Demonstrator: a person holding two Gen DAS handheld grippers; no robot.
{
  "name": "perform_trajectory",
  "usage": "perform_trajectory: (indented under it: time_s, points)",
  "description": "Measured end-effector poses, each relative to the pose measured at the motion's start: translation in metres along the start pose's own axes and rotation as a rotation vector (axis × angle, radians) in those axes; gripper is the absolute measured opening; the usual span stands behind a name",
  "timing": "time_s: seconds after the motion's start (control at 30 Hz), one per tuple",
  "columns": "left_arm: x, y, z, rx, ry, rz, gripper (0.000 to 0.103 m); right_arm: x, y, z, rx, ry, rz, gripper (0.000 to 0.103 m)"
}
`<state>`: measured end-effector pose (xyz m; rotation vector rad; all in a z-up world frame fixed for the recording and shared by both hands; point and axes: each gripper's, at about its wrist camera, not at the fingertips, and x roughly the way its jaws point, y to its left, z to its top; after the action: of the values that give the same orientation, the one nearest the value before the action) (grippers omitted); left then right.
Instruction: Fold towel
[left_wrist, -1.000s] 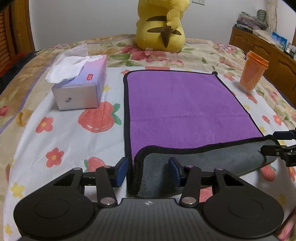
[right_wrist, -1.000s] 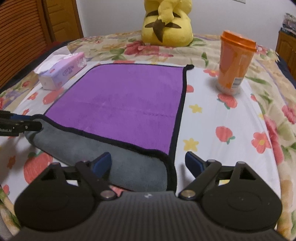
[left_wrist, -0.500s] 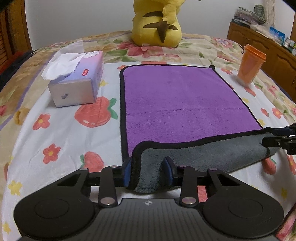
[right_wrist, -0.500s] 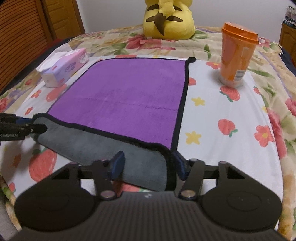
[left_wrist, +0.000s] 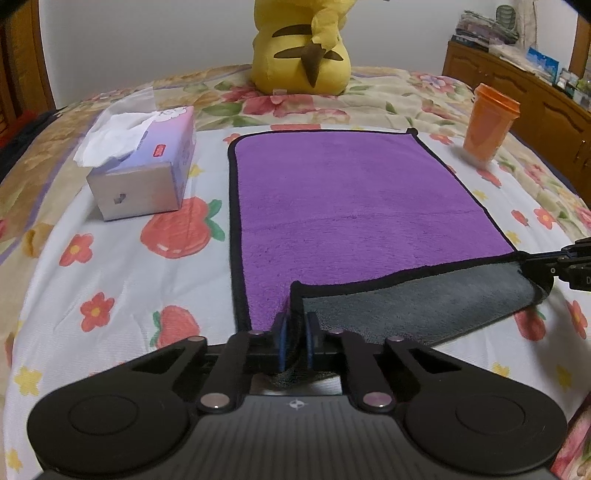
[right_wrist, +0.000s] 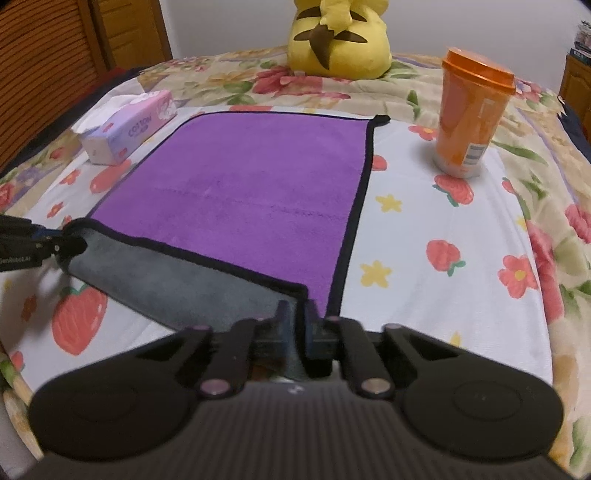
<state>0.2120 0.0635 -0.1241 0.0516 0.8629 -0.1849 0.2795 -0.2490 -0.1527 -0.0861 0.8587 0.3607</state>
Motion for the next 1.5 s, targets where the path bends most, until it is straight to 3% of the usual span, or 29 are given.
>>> perform_trajectory:
  time_s: [1.07,1.5]
  points:
    - [-0.046,-0.005,0.023,-0.013,-0.225,-0.033,0.008,-0.029,-0.008,0.021,-0.002,-0.183,0.038,0.004]
    - [-0.037,0.001,0.031,-0.018,-0.239,-0.036,0.008,-0.028,-0.012,0.031,-0.033,-0.233,0.043,0.003]
